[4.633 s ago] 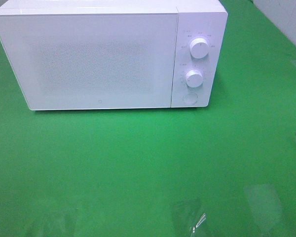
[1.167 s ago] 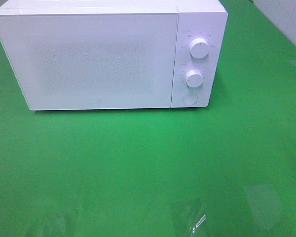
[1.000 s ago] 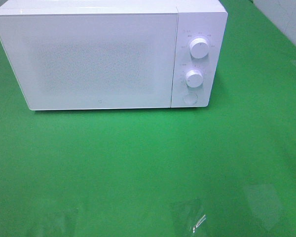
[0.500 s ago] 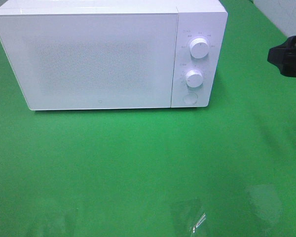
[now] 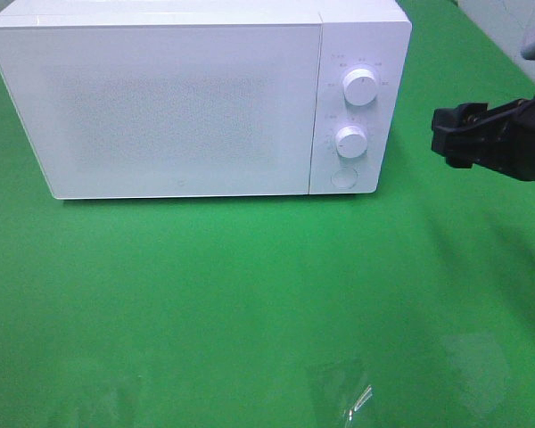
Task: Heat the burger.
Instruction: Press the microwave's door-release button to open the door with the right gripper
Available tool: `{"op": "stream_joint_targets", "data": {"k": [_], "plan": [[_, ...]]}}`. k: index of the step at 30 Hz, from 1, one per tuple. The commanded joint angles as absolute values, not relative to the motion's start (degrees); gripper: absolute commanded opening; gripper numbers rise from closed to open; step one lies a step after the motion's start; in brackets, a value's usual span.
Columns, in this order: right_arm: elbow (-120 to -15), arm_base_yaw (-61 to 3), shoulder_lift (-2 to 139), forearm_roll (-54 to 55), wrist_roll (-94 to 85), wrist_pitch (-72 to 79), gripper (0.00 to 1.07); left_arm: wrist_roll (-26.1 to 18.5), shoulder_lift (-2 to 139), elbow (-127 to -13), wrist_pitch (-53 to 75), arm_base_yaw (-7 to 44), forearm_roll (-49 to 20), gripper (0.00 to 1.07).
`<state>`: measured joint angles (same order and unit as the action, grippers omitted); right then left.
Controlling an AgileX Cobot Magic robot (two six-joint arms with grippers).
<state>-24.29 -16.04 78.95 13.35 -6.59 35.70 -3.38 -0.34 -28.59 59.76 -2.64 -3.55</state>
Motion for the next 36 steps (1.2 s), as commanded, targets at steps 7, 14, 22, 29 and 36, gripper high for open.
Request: {"op": "stream_joint_targets", "data": {"k": [7,14,22,29,36], "plan": [[-23.4,-28.2,84.7,30.1,-21.2,49.4,0.76,-3.5,-1.4,-28.5,59.3,-2.6,-4.0,1.00],[-23.5,-38.8,89.7,43.1,-23.6,59.0,0.76,-3.5,-1.4,-28.5,59.3,-2.6,-4.0,1.00],[-23.9,-46.0,92.6,52.0,-25.1,63.4,0.76,-3.5,-1.4,-28.5,59.3,-2.6,-4.0,1.00],[-24.9,-48.8,95.6,51.7,-24.9,63.3,0.76,-3.5,-1.4,-28.5,59.3,-2.6,-4.0,1.00],[-24.9,-48.8,96.1,52.0,-17.8,64.2,0.76,-3.5,-1.4,-28.5,59.3,-2.6,-4.0,1.00]]}}
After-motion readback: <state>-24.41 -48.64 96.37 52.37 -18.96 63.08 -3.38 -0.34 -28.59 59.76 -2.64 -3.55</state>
